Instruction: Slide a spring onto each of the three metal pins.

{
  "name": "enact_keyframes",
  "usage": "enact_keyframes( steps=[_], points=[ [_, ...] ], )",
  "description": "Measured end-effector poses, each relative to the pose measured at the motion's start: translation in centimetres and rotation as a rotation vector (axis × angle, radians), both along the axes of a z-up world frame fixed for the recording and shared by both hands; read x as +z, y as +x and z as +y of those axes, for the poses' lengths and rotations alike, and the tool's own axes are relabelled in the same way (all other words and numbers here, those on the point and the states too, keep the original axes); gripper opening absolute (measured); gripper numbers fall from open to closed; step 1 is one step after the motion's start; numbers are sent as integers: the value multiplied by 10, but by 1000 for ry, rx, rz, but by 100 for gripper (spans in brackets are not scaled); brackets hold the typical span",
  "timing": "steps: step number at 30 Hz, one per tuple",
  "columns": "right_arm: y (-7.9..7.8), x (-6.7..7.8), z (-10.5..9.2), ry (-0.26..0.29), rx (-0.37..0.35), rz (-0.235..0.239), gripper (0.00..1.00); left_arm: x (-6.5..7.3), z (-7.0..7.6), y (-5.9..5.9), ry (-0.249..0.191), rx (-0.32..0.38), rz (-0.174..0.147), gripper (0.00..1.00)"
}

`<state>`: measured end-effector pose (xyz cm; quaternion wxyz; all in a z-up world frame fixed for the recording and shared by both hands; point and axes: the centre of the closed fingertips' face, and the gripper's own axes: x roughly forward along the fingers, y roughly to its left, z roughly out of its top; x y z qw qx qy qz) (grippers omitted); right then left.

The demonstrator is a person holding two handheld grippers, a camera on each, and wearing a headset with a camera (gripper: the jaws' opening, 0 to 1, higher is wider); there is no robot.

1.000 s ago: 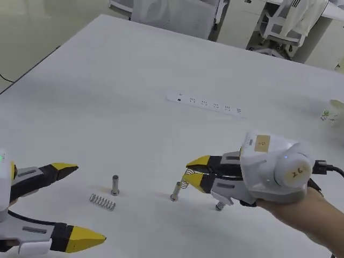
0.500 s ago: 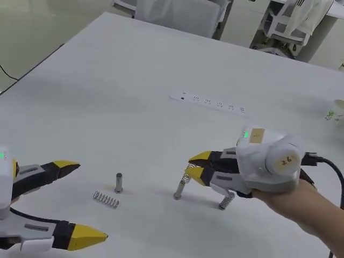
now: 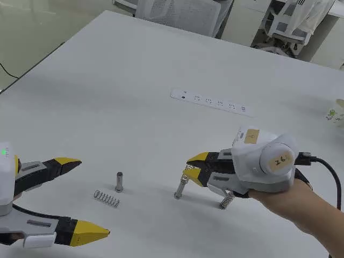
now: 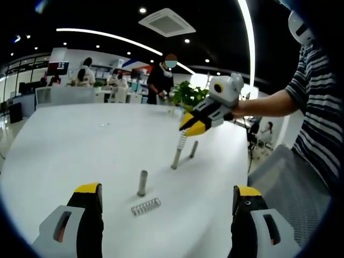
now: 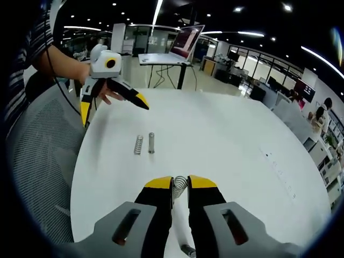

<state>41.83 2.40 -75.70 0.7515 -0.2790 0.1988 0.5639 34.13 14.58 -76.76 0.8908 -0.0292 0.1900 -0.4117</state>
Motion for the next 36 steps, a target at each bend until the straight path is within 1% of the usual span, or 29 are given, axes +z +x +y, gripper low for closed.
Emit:
enact_keyframes(
  steps=[6, 11, 20, 22, 28, 36],
  points=[
    [1, -5, -1, -2, -7, 11, 7, -1, -1, -1, -2, 0, 3, 98],
    [-1, -12, 0, -15, -2, 17, 7, -2, 0, -1, -1, 2, 5, 98],
    [-1, -30, 2, -53, -4, 37, 7, -3, 0, 0, 3, 5, 4, 98],
    [-1, -33, 2, -64, -3, 35, 7, -2, -1, 0, -3, 6, 3, 98],
    [-2, -46, -2, -87, -9, 55, 8, -1, -2, 0, -5, 8, 2, 98],
    [-4, -58, -5, -102, -23, 78, 8, -2, -2, 0, -4, 9, 5, 98]
  ],
)
